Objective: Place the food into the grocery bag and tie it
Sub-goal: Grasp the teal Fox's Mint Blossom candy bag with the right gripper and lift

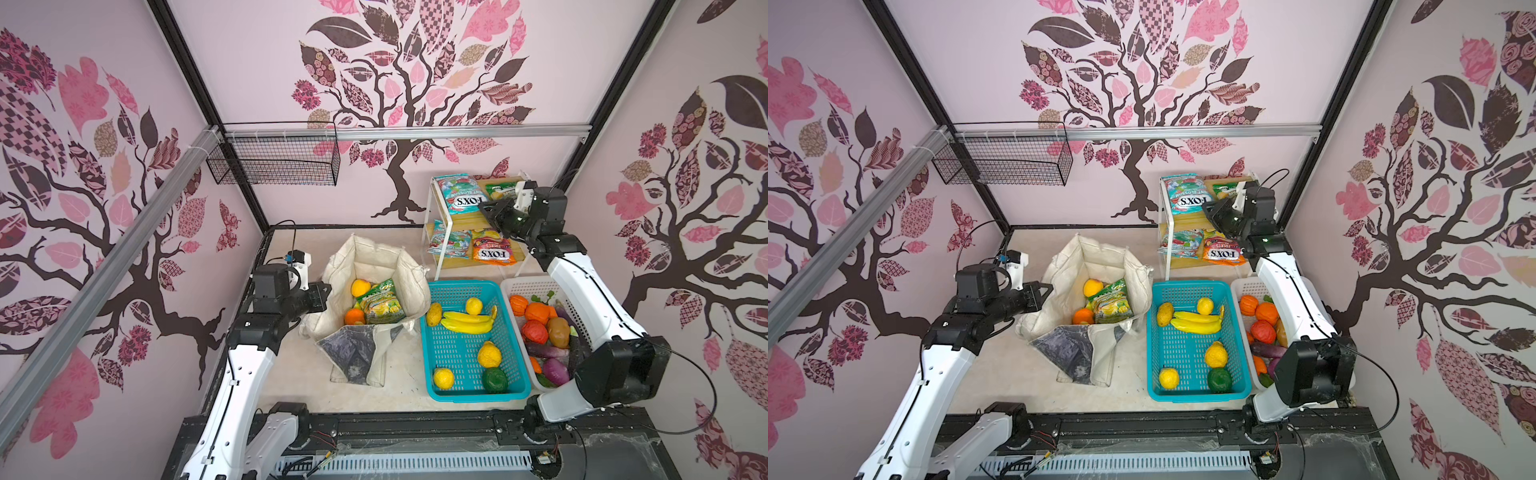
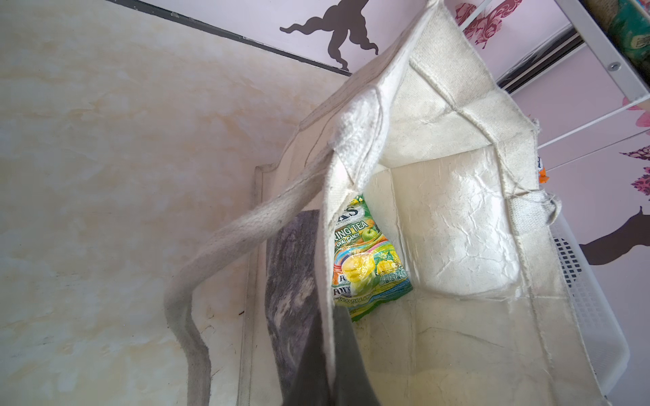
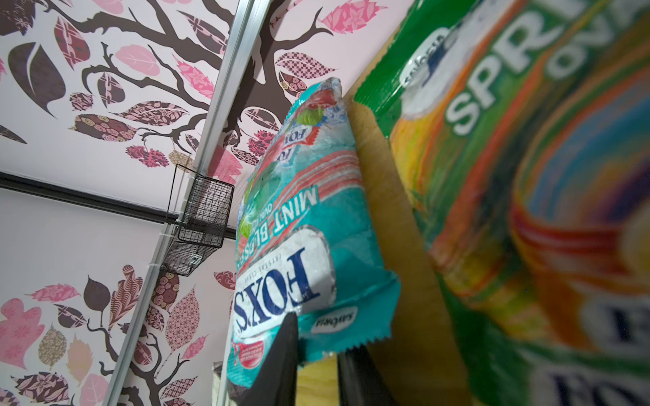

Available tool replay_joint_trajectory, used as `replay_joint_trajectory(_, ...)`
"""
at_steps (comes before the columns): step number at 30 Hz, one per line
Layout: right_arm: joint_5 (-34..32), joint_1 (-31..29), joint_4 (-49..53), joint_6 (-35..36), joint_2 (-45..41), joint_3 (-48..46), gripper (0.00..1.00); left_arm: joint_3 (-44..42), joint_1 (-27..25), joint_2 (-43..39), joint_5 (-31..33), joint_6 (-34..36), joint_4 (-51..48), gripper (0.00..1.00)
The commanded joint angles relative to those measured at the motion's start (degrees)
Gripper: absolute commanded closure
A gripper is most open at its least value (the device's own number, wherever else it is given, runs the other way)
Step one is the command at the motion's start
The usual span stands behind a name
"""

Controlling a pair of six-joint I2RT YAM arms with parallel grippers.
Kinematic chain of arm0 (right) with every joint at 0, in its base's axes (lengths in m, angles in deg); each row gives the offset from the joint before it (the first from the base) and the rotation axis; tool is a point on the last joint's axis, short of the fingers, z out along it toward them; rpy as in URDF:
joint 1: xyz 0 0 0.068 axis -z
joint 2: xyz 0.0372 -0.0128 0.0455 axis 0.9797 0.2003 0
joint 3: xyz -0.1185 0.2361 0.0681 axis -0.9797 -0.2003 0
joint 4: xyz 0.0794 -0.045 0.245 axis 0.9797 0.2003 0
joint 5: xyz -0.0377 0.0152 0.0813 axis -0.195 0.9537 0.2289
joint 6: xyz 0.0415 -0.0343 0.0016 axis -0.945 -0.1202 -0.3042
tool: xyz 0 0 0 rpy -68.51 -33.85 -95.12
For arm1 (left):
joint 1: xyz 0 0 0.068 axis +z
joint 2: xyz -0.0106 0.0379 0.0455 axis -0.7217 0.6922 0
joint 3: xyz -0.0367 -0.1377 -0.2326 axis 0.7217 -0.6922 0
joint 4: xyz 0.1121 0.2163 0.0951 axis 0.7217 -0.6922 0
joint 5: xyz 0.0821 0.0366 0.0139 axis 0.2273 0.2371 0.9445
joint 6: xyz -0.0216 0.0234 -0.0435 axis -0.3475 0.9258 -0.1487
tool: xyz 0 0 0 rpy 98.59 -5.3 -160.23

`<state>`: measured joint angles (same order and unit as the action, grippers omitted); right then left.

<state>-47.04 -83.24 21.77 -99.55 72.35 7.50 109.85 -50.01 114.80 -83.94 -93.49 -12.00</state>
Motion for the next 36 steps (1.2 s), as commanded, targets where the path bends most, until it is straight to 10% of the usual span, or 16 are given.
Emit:
replay_joint_trajectory(1, -0.1, 0.0, -1.6, -0.9, 0.4, -1.3, 0.79, -1.4, -0.1, -1.0, 0.2, 0.4, 0.2, 1.00)
replay_joint_trajectory(8, -0.7, 0.0, -3.0, 0.8, 0.3, -3.3, 0.74, -1.2, -0.1, -2.1, 0.6, 0.1, -0.2, 1.00)
replay_joint_trajectory(12, 1.3, 0.0, -4.2, 1.0, 0.8, -2.3, 1.00, -1.0, -0.1, -2.4, 1.0, 0.4, -0.7, 1.00)
replay_joint_trajectory(36, 13.9, 0.0, -7.4, -2.2, 1.1, 15.0, 1.00, -1.3, -0.1, -2.8, 1.6, 0.6, -0.5, 1.00)
